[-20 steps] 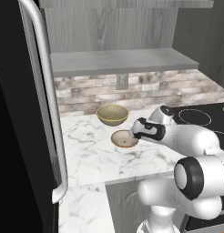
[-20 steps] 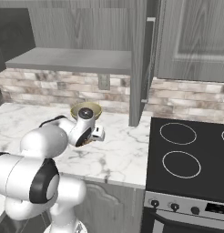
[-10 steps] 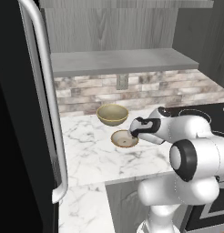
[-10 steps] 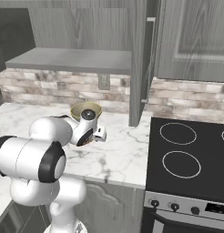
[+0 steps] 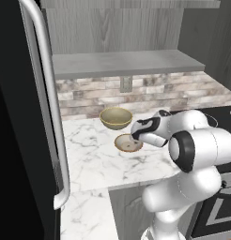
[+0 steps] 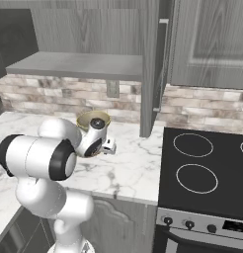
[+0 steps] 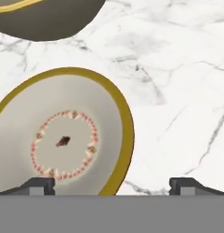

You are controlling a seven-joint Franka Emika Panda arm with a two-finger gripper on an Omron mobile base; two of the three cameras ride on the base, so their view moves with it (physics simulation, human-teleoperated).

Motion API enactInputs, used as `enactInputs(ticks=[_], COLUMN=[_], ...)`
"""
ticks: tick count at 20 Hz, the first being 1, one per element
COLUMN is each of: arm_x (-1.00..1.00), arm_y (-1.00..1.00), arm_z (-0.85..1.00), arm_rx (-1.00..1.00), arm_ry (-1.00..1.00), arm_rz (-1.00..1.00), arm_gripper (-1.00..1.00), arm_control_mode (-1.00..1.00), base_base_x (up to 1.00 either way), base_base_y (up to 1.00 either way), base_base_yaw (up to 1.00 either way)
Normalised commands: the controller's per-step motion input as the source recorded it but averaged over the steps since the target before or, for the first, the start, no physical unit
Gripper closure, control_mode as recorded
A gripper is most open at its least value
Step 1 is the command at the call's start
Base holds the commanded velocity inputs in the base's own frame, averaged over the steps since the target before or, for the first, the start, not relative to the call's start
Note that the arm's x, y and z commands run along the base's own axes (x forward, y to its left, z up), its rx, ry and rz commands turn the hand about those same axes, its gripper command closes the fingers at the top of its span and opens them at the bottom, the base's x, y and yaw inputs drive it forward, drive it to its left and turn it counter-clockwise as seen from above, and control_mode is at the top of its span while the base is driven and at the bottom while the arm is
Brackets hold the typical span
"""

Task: Pick up the bowls on the counter and stack them on top of one another in the open cabinet. Place the smaller bowl on top of the larger bowl.

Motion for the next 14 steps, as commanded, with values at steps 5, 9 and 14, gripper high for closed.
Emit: enactInputs(ticks=[5,9,14], arm_x=[0.26,0.2,0.16], arm_y=[0.04,0.0,0.0], arm_z=[-0.23,-0.31,-0.37], arm_rx=[0.01,0.04,0.04], arm_ry=[0.04,0.01,0.01], arm_rz=[-0.01,-0.01,-0.01], arm_gripper=[-1.0,-1.0,-1.0], arm_control_mode=[-1.0,-1.0,-1.0], base_base_x=[0.0,0.0,0.0], base_base_y=[0.0,0.0,0.0], base_base_yaw=[0.0,0.0,0.0])
